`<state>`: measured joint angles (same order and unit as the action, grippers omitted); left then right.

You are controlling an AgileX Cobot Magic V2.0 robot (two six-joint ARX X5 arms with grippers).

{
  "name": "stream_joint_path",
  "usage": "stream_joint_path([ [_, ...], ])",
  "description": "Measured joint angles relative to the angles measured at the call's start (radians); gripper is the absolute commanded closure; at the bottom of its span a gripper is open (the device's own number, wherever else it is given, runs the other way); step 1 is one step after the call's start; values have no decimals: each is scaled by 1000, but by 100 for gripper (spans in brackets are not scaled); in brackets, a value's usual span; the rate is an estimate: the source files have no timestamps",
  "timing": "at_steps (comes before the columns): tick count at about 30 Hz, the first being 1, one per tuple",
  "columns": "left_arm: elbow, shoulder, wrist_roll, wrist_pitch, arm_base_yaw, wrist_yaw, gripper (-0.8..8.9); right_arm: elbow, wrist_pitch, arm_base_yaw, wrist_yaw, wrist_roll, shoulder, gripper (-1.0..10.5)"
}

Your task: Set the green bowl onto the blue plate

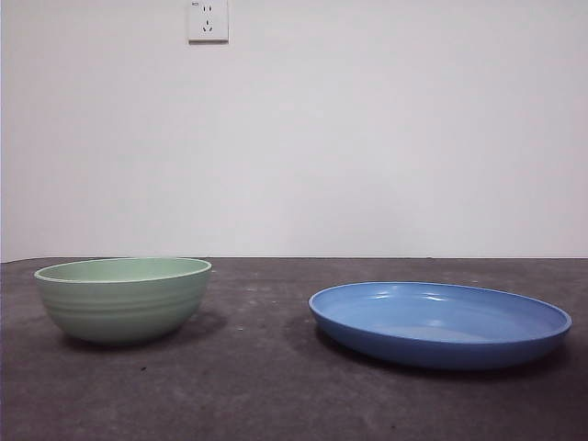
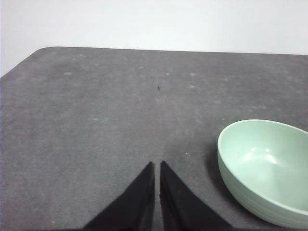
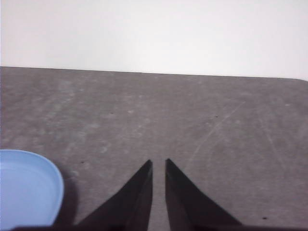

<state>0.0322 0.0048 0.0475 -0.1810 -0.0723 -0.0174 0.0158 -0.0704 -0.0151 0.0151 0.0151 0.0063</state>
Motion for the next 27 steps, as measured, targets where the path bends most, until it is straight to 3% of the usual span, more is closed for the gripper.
stream_joint_path([
  [8, 32, 16, 66, -37, 0, 0, 795, 5, -26, 0, 57, 125, 0, 938],
  [17, 341, 212, 132, -44, -1, -1, 795, 212, -128, 0, 114, 333, 11, 938],
  [21, 506, 333, 138, -83, -1, -34, 795, 359, -182, 0, 182, 368, 74, 938],
  [27, 776, 497, 155, -189, -1, -161, 795, 618, -378, 0, 324, 377, 233, 938],
])
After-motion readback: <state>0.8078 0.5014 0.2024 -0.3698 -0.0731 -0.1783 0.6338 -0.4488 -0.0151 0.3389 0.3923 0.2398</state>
